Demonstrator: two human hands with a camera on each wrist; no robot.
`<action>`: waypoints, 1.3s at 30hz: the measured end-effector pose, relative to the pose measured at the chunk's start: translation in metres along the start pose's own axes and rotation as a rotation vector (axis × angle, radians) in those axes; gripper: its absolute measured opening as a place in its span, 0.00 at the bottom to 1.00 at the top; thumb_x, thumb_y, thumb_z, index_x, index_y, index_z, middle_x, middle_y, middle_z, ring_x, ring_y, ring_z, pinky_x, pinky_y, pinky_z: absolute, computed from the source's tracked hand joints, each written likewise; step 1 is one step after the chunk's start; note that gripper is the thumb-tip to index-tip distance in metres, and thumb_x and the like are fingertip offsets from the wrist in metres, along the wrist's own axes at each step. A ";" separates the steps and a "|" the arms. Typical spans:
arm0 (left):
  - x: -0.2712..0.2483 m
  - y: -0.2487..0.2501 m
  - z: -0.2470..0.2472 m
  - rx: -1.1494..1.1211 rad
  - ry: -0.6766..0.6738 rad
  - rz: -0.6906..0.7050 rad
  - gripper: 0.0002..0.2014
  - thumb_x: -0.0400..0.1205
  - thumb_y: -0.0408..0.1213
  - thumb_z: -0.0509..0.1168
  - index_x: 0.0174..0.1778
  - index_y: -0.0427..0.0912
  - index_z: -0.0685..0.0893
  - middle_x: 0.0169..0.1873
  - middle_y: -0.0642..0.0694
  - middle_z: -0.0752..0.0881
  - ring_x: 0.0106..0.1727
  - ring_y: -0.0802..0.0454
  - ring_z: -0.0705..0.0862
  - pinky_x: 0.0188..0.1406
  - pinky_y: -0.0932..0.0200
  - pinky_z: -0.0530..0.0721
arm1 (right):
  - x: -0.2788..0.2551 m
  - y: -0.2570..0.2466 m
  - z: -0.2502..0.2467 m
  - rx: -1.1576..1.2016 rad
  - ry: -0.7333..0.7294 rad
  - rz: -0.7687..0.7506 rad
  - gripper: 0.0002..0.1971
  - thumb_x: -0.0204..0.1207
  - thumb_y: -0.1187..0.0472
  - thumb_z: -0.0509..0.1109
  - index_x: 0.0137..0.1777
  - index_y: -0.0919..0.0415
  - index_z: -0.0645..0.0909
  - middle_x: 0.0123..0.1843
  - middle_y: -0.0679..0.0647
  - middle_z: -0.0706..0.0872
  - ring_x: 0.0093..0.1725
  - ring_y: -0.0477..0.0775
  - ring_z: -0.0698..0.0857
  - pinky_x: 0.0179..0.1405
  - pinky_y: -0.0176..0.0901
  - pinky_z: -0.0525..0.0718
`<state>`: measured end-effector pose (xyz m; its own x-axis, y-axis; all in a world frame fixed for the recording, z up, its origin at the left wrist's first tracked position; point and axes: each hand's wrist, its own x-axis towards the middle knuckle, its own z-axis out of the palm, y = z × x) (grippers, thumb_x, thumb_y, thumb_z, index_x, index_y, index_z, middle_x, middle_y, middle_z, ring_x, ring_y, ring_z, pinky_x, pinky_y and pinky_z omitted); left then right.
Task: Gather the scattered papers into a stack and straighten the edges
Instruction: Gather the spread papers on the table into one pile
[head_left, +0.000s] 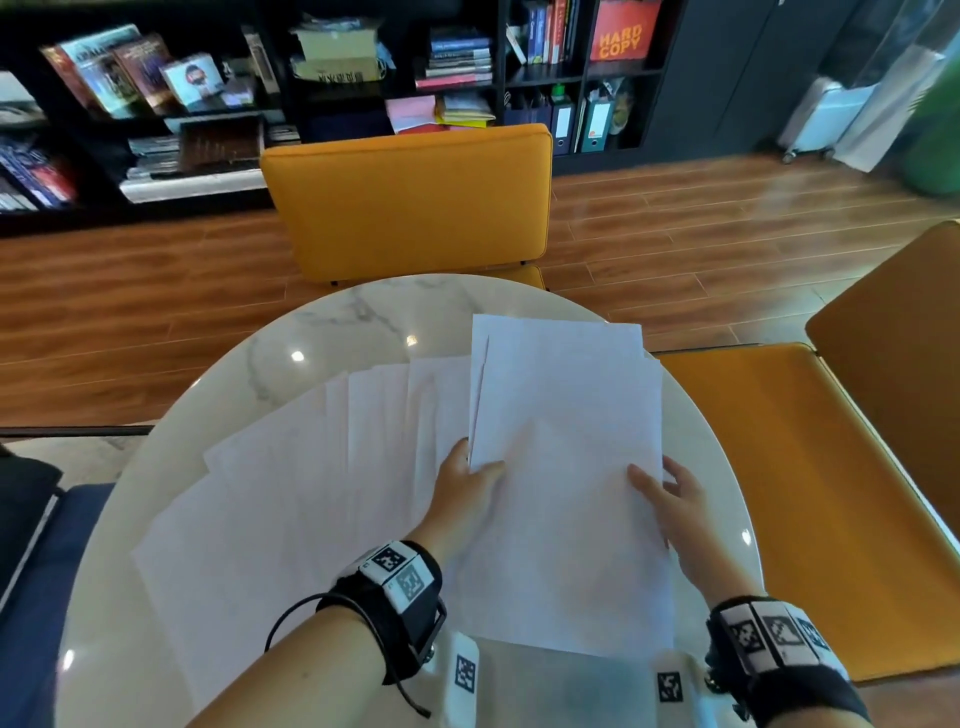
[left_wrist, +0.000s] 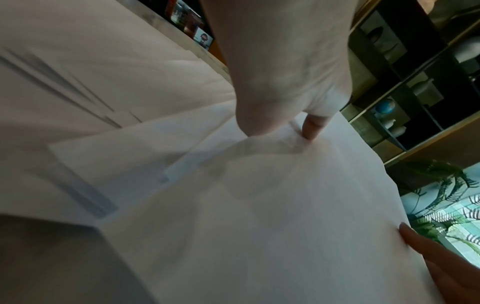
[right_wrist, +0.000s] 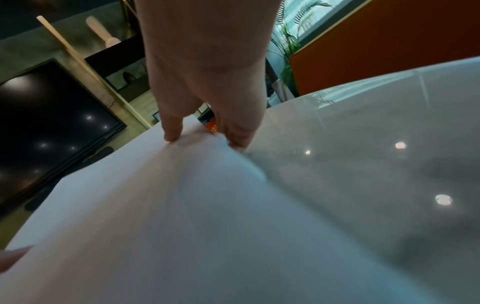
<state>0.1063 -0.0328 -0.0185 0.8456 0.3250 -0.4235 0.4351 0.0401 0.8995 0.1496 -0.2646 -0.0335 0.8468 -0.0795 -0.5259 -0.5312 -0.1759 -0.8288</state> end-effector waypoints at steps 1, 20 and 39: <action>-0.001 0.000 -0.001 -0.005 0.012 -0.008 0.09 0.78 0.27 0.63 0.45 0.47 0.83 0.37 0.51 0.88 0.31 0.63 0.86 0.26 0.71 0.81 | -0.001 0.000 0.001 -0.001 -0.031 0.007 0.22 0.74 0.57 0.73 0.67 0.60 0.77 0.54 0.61 0.89 0.51 0.65 0.89 0.55 0.61 0.86; 0.016 -0.018 -0.033 0.369 0.327 -0.176 0.24 0.78 0.35 0.60 0.73 0.41 0.73 0.66 0.41 0.79 0.67 0.40 0.78 0.65 0.43 0.80 | 0.003 0.014 0.032 -0.322 0.126 -0.045 0.14 0.73 0.68 0.67 0.58 0.67 0.80 0.50 0.64 0.87 0.49 0.68 0.86 0.49 0.57 0.84; 0.003 -0.015 -0.025 0.141 0.122 -0.083 0.25 0.79 0.27 0.60 0.73 0.46 0.69 0.50 0.56 0.81 0.45 0.55 0.80 0.40 0.63 0.78 | 0.008 0.028 0.043 -0.520 -0.079 -0.054 0.31 0.63 0.44 0.73 0.68 0.53 0.79 0.57 0.59 0.81 0.52 0.63 0.85 0.57 0.57 0.85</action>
<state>0.0949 -0.0092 -0.0305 0.7652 0.4382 -0.4717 0.5477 -0.0580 0.8346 0.1403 -0.2283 -0.0684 0.8572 0.0139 -0.5148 -0.3868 -0.6424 -0.6615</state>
